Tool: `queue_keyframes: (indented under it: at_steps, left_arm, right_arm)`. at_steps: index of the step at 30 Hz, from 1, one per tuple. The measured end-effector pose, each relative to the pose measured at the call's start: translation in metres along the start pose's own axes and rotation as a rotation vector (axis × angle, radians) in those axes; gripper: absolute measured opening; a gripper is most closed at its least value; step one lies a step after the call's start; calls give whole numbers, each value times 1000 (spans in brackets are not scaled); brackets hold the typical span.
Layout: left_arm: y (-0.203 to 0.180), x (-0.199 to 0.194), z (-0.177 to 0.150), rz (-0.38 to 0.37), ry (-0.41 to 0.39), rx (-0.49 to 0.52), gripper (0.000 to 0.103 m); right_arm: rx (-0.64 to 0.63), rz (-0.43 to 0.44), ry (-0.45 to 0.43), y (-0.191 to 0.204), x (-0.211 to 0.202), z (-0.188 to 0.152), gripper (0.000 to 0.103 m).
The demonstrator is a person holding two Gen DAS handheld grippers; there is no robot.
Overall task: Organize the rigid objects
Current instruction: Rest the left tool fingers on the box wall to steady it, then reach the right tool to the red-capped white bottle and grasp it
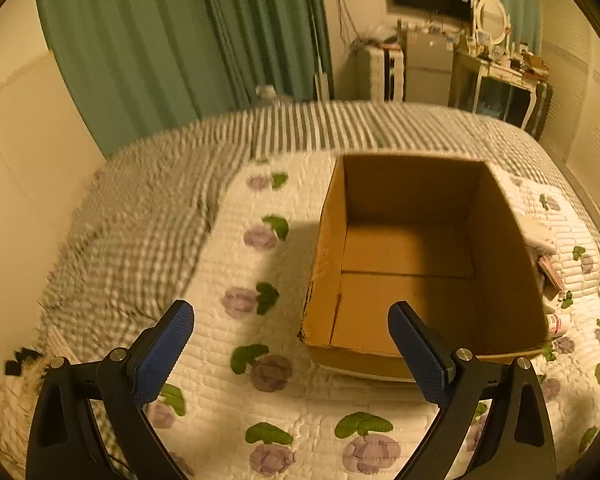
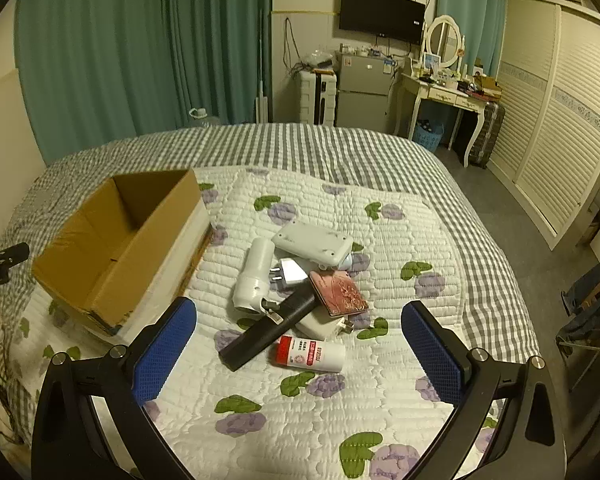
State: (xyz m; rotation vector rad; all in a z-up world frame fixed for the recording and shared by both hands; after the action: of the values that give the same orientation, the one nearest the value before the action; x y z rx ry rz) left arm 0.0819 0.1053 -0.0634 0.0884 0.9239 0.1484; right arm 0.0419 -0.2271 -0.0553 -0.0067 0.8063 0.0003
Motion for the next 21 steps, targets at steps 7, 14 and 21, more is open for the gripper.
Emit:
queue_keyframes:
  at_steps: [7,14,21]
  left_arm:
    - [8,43,-9,-72,130,-59,45]
    - [0,46,-12,-105,156,-27,15]
    - [-2,46,-10,-102,164,4,11]
  right_arm:
    - [-8,-14,46,-3,24,-7,103]
    - [-2,-48,83,-20,46,-11,103]
    - [44,-99,158,-58,83,-20,103]
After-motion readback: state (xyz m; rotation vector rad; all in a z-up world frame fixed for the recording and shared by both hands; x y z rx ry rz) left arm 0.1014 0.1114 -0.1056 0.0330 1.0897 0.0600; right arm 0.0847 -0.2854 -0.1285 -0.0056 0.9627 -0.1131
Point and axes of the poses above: each gripper's, at about its wrist camera, not at the fingertips, and x roughly the way its jaws point, y to its left, z to its top, the point moved 4 cm from there along x, roughly the way its jaws point
